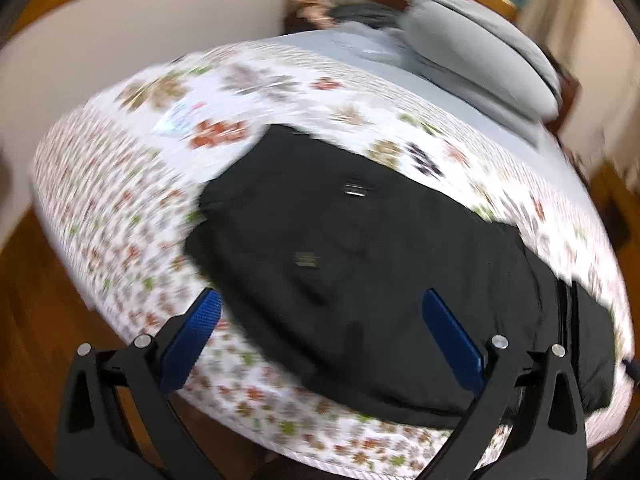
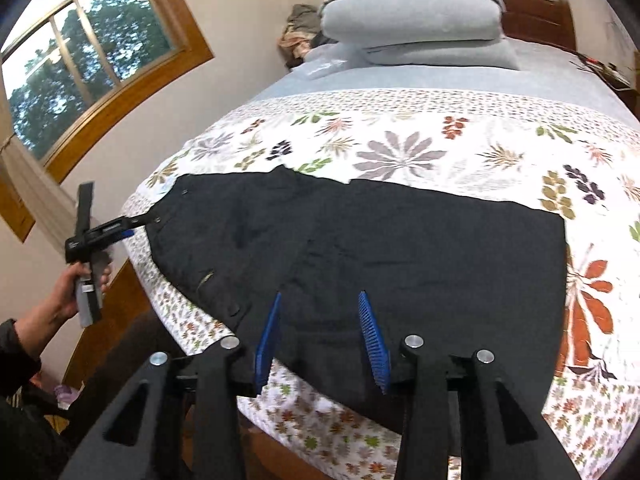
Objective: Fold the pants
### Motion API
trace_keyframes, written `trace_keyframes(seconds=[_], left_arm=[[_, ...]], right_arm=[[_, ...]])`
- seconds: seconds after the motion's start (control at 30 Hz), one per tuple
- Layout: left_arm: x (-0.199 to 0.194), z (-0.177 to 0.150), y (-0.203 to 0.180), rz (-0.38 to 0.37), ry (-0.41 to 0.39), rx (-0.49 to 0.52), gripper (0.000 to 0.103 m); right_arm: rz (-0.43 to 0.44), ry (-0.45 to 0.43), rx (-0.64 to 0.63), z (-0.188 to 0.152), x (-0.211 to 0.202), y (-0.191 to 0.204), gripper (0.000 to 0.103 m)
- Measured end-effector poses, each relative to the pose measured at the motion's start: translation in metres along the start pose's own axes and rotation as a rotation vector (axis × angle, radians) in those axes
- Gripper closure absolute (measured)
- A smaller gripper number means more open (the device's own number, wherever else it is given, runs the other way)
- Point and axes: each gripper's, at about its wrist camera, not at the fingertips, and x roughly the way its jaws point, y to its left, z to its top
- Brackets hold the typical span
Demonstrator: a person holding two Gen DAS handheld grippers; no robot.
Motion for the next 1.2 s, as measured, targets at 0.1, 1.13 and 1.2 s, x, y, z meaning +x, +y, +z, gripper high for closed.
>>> trace_keyframes(seconds=[0.1, 1.13, 1.2], left_arm=[[0.007, 0.007, 0.033, -0.049, 0.019, -0.152, 0.002], [0.062, 0.011, 0.044, -0.257, 0.155, -0.427, 0.004], [0.063, 0.011, 0.044, -0.255, 0.155, -0.43, 0.009]], right_arm=[[-0.033, 0.007, -0.006, 0.001, 0.002, -0.003, 0.062], [-0.137, 0.014, -0.055, 0.009, -0.005, -0.004, 0.051], [-0.139, 0.012, -0.052, 0.009, -0.005, -0.006, 0.051]])
